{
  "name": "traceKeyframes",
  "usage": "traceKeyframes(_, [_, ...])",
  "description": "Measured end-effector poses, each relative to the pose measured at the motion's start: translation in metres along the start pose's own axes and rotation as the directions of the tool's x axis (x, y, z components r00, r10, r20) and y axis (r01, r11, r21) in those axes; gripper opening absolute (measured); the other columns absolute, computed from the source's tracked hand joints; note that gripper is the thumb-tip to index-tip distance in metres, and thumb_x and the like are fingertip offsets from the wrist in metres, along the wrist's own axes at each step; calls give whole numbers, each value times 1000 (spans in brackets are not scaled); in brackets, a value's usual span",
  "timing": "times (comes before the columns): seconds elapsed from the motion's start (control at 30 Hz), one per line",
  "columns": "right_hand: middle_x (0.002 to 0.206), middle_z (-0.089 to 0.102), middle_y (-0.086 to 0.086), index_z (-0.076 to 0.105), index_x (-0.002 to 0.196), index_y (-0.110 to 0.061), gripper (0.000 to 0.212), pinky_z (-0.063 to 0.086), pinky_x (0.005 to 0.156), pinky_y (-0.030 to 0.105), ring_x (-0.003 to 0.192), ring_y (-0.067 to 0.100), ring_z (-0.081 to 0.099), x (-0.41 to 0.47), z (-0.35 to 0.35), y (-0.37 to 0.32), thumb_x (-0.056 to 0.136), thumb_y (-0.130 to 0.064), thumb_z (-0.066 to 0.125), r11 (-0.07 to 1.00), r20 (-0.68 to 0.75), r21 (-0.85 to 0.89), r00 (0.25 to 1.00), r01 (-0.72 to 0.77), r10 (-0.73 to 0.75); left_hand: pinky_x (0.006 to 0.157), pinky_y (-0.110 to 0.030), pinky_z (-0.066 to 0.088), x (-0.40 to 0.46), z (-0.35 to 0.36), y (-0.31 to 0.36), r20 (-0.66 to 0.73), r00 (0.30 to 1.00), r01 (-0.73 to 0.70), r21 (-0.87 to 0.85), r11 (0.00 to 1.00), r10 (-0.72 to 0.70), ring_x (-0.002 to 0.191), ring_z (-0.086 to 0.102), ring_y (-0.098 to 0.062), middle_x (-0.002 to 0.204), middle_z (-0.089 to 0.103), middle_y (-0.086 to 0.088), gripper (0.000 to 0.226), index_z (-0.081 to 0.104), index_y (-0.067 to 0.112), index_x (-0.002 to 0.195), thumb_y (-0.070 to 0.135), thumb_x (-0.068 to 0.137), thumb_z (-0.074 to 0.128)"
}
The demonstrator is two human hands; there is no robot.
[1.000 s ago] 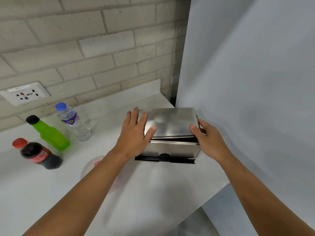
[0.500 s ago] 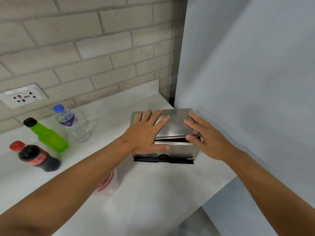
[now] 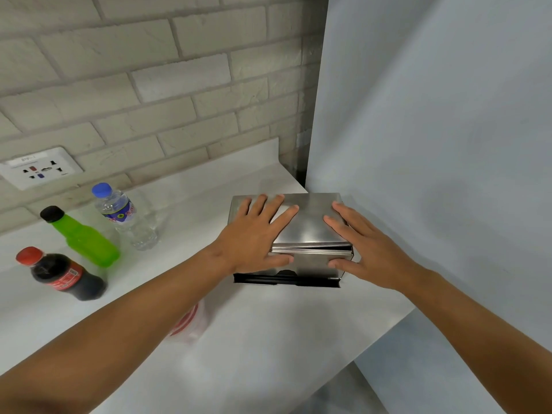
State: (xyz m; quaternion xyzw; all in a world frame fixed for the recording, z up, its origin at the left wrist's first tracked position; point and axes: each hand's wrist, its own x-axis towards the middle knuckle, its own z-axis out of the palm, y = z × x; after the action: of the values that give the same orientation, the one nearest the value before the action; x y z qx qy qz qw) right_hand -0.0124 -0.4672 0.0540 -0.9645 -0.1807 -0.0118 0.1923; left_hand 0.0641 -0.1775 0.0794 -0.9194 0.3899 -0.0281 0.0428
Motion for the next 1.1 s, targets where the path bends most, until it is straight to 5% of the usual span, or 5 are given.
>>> traceKeyframes(0.33, [172,9,-20,26,161,-40,72,32,116,36,159,18,19,-10,17,4,96,-65,44,999,-145,30,989,12,-8,126,-56,19,-2,-1,3,-1,1000,-28,-28,999,28,157,18,-42,174,19,-13,91,15,27,167,76,95,42])
traceKeyframes(0.5, [172,10,-19,29,162,-33,75,32,115,31,155,7,18,-12,17,3,96,-55,57,999,-158,47,987,-21,28,125,-56,20,-3,-3,10,-34,998,-49,-59,997,47,157,21,-41,173,22,-14,86,21,24,166,67,96,49])
traceKeyframes(0.83, [156,53,12,64,140,-8,51,58,101,43,135,29,61,-28,22,-4,95,-30,69,999,-361,7,932,37,-31,107,-57,46,6,1,38,-253,940,-264,-110,958,230,134,55,-49,147,60,-21,57,66,12,138,22,85,84])
traceKeyframes(1.1, [147,63,10,70,132,-7,42,58,101,35,128,25,65,-34,30,-3,93,-23,71,998,-444,62,896,30,1,107,-50,42,12,11,43,-365,900,-303,-131,944,238,133,55,-41,144,63,-12,49,69,17,132,19,86,83])
